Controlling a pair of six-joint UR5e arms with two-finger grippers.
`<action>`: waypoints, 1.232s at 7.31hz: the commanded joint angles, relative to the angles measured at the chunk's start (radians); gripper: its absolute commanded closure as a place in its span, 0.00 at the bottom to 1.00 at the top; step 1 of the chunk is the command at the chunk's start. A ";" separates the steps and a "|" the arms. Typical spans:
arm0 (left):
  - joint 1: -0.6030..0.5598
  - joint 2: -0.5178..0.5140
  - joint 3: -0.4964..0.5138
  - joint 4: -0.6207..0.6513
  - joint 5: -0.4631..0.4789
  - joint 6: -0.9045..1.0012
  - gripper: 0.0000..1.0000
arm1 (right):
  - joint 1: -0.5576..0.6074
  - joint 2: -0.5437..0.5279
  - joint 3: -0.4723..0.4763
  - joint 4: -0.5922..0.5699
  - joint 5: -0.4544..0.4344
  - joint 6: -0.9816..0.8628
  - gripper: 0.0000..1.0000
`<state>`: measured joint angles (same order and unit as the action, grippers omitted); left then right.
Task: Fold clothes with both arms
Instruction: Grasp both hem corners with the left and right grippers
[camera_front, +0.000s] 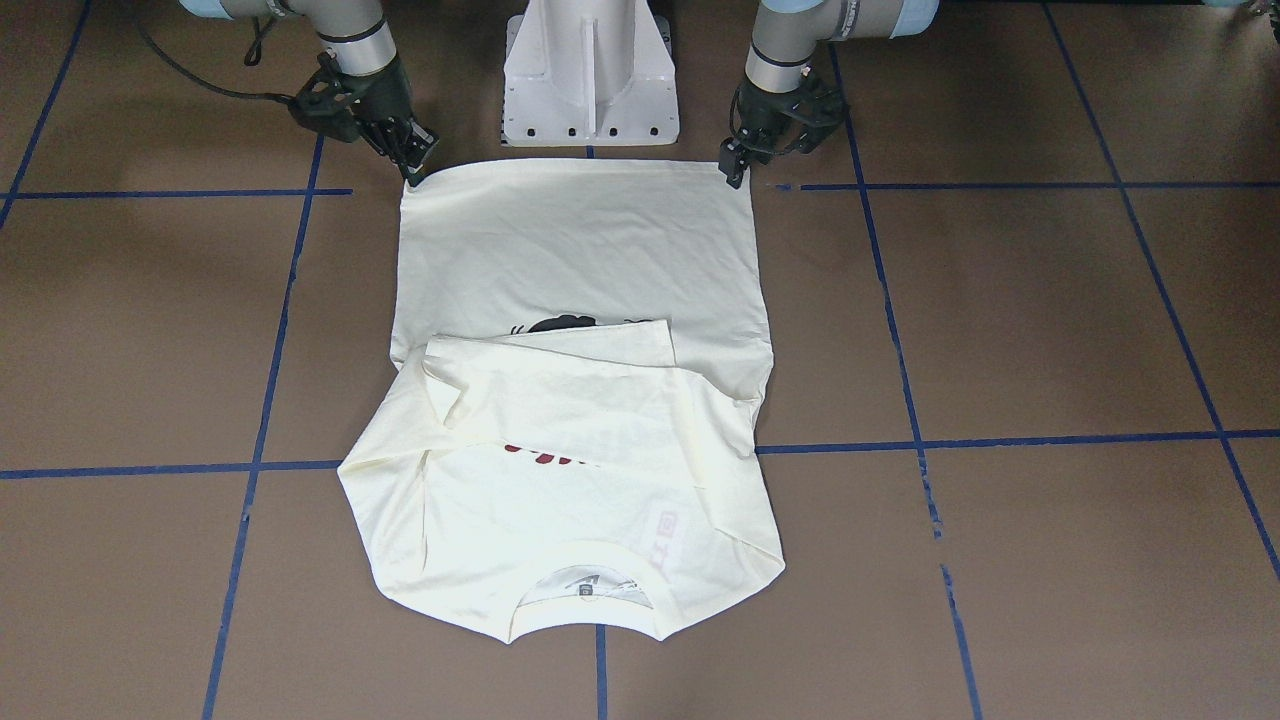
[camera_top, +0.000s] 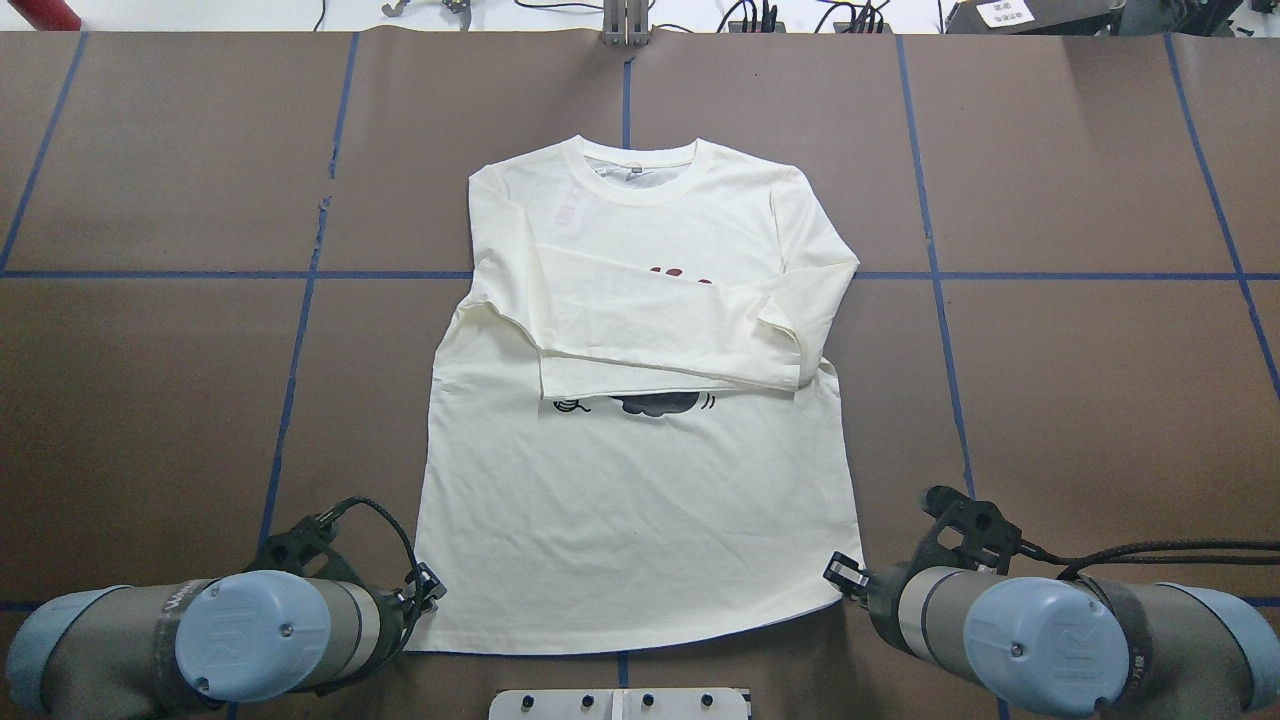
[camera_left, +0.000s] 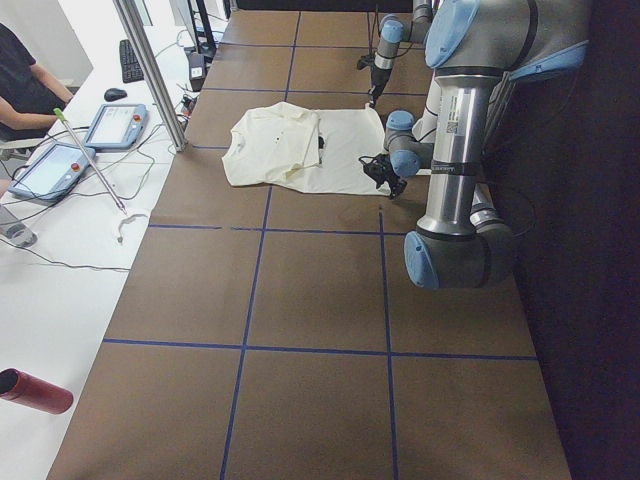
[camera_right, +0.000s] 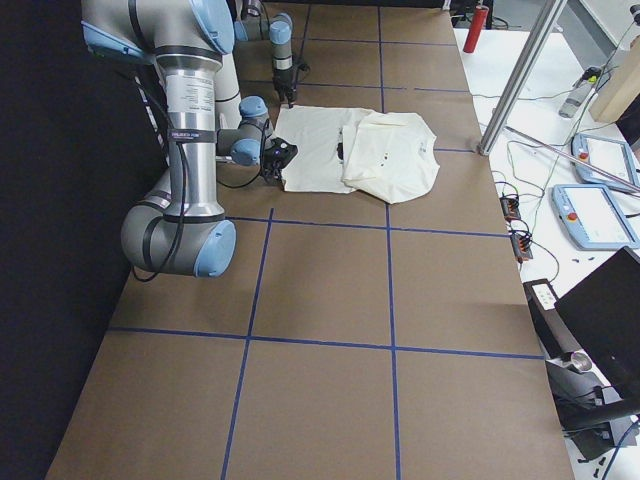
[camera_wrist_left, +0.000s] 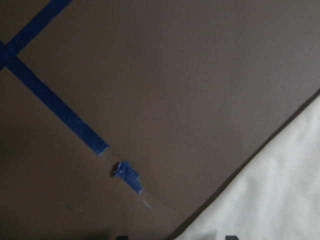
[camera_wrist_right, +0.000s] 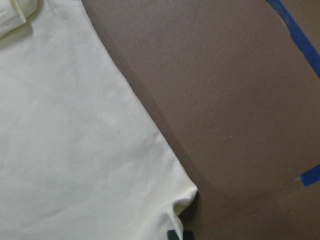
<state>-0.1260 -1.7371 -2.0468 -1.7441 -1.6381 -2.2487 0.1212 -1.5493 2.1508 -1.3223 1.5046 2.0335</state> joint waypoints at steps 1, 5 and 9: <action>0.025 -0.006 0.001 0.000 0.000 0.000 0.45 | 0.000 -0.002 0.001 0.000 -0.001 0.001 1.00; 0.019 0.001 0.004 0.006 0.030 0.004 0.64 | 0.002 -0.002 0.001 0.000 -0.001 0.001 1.00; 0.019 0.004 -0.051 0.006 0.034 0.008 1.00 | 0.005 -0.006 0.009 0.001 -0.003 0.001 1.00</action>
<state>-0.1067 -1.7340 -2.0640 -1.7381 -1.6053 -2.2420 0.1240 -1.5546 2.1549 -1.3220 1.5018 2.0341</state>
